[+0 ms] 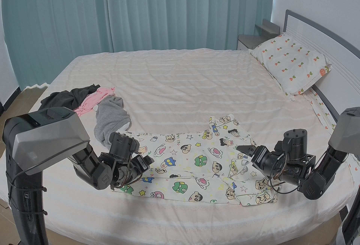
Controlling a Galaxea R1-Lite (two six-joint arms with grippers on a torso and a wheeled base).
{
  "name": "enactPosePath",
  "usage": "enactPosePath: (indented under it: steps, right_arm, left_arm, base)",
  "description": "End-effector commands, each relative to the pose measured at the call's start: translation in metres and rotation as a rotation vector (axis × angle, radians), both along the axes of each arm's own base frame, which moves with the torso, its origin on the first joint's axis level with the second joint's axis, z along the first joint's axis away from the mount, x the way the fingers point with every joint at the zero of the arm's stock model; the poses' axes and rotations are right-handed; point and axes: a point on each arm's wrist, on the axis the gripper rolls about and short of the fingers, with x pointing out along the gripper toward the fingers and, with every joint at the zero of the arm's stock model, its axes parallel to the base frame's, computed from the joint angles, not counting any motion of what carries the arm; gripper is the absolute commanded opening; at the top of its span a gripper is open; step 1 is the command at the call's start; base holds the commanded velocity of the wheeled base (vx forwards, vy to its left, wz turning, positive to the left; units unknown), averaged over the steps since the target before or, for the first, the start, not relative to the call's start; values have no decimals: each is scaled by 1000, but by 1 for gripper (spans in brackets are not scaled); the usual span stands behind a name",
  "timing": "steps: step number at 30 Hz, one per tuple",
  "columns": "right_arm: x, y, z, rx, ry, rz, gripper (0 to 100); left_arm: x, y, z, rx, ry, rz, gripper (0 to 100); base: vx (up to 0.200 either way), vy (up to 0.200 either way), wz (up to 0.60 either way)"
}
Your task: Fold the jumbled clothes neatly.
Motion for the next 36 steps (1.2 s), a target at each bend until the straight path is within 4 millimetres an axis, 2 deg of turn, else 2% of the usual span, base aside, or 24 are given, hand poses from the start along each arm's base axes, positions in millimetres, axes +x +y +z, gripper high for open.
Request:
enactPosePath:
  steps: [1,5,7,16,28,33,36]
  right_arm:
    - [0,0,0,1,-1,2,100]
    - [-1,1,0,0,1,3,100]
    - [-2,2,-1,-1,2,8,100]
    - [-2,1,-1,-2,2,9,100]
    - [-2,2,-2,-4,6,10,100]
    - [-2,2,-2,-4,6,10,100]
    - [-2,2,-2,-3,4,10,100]
  left_arm:
    - [-4,-3,9,-4,-10,-12,100]
    - [-4,-4,5,3,-1,-17,100]
    - [2,-6,-7,24,13,-32,100]
    - [14,-16,-31,125,10,-68,100]
    - [10,-23,-34,149,22,-77,100]
    - [19,-25,-33,149,11,-70,100]
    - [34,-20,-33,156,-17,-30,100]
  base:
    - [0,0,0]
    - [0,0,0]
    - [0,0,0]
    - [0,0,0]
    - [0,0,0]
    - [0,0,0]
    - [0,0,0]
